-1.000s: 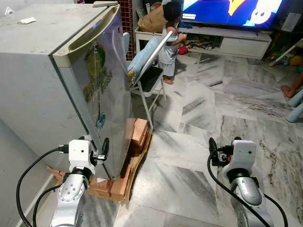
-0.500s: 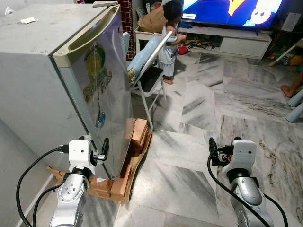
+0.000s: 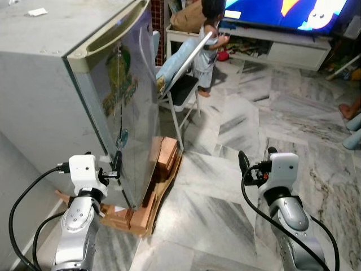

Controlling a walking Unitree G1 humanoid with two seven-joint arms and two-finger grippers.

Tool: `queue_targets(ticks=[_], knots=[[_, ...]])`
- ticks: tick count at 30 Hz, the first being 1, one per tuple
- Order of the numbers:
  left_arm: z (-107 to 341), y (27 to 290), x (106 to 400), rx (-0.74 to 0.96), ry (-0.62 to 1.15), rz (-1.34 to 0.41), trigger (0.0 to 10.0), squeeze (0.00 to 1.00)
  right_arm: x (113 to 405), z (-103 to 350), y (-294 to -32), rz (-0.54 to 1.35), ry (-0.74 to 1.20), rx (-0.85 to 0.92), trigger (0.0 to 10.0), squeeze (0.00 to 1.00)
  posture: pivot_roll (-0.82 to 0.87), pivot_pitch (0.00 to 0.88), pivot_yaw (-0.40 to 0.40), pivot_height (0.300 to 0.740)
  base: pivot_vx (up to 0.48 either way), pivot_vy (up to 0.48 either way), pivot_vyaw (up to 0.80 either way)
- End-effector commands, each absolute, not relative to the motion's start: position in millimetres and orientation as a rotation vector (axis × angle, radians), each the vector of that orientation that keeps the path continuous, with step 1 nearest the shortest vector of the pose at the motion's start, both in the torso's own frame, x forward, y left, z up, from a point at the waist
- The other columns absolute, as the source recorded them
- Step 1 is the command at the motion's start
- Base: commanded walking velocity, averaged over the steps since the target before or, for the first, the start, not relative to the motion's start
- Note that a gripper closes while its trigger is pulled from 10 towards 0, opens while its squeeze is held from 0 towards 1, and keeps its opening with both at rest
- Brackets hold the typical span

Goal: Restocking fridge

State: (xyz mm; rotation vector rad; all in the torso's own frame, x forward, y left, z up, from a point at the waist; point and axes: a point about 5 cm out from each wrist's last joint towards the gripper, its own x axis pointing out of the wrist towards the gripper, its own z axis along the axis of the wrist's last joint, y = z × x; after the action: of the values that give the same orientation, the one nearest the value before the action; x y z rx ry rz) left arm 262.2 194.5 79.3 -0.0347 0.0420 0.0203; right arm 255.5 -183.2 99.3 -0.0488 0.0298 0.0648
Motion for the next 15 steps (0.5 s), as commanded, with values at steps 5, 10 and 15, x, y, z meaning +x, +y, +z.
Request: queue_targets(ticks=[5,10,15], knots=[[81.1,189.7,265.1,-0.043,0.047,-0.020,10.0,0.00,254.4,97.6,-185.1,0.045,0.056,-0.083,10.0,0.00,-0.02,0.048,-0.025,0.740,0.000,0.000,0.00],[76.9,190.9,287.3,-0.023,0.063,-0.050,10.0,0.00,250.6,94.4,-182.6,0.051,0.069,-0.065,10.0,0.00,-0.05,0.057,-0.037,0.740,0.000,0.000,0.00],[82.4,193.0,308.9,-0.004,0.054,-0.039,10.0,0.00,245.7,95.8,-186.7,0.062,0.091,-0.076,10.0,0.00,-0.08,0.060,-0.038,0.740,0.000,0.000,0.00]])
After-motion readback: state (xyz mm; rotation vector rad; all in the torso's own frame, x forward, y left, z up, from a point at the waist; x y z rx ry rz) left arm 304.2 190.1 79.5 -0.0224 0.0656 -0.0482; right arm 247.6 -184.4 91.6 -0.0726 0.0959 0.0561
